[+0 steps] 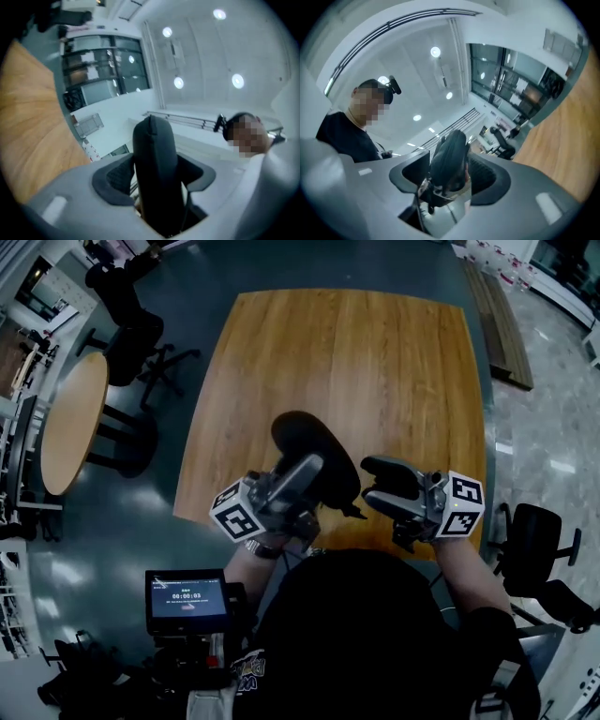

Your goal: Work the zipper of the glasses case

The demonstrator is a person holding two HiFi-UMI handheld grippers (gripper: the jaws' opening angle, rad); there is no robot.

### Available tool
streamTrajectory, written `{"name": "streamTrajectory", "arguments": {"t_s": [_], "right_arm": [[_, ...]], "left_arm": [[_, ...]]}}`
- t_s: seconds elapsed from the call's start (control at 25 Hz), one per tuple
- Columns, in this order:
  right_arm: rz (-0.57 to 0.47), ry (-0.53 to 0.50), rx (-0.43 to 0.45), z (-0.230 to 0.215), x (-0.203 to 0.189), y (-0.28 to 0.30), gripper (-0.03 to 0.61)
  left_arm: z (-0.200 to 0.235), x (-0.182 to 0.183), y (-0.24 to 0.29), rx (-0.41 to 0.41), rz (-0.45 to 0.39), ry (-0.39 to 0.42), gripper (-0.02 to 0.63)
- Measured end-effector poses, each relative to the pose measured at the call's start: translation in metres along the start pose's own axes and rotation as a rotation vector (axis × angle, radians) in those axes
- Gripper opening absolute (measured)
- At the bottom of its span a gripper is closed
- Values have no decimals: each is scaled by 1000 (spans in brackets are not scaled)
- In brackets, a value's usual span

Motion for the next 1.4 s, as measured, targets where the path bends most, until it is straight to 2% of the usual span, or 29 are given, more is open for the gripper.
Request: {"name": "streamTrajectory", "arguments": {"t_s": [0.12,0.24,0.32,0.36,0.44,0.6,0.72,0.76,0.84,1.0,1.12,1.24,1.4], "right_arm": [[-44,-272,-275,-13,26,-15,246],[62,-615,-514,-14,29,-16,212],[153,-780,-573,-8,22,-7,146],[197,-824,-567,-4,14,1,145],[274,-850,-517,4,-7,16,123],[365,-818,-449,11,-35,24,106],[356,-770,-438,13,-39,17,101],[348,-757,-429,13,-39,16,77],[337,-747,-398,15,-39,18,28],[378,-748,-341,14,-46,30,20],[368,-731,-382,5,-42,33,20],[274,-723,-478,-3,-17,23,-5],[171,-772,-529,-15,20,8,-6]], "left_arm": [[40,40,-15,133,-233,-236,272],[65,58,-24,204,-350,-401,270],[70,58,-21,207,-386,-497,268],[70,56,-19,201,-397,-536,268],[69,51,-12,187,-401,-579,267],[68,51,-3,199,-399,-550,262],[77,55,-6,248,-432,-505,261],[79,57,-7,263,-439,-488,261],[78,61,-7,266,-442,-450,261],[71,57,-3,275,-425,-394,261],[69,48,-3,290,-393,-369,261],[68,39,-8,308,-361,-357,261],[62,25,-11,313,-287,-355,256]]}}
Point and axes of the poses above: the fingertips, and each gripper's own axes: y forward along the fingers, z to its left, x out of its top, the point moved 1 cm from there along -y, backward along the fingers, and after that the axes turned 10 degrees about x, right-handed, at the moved point
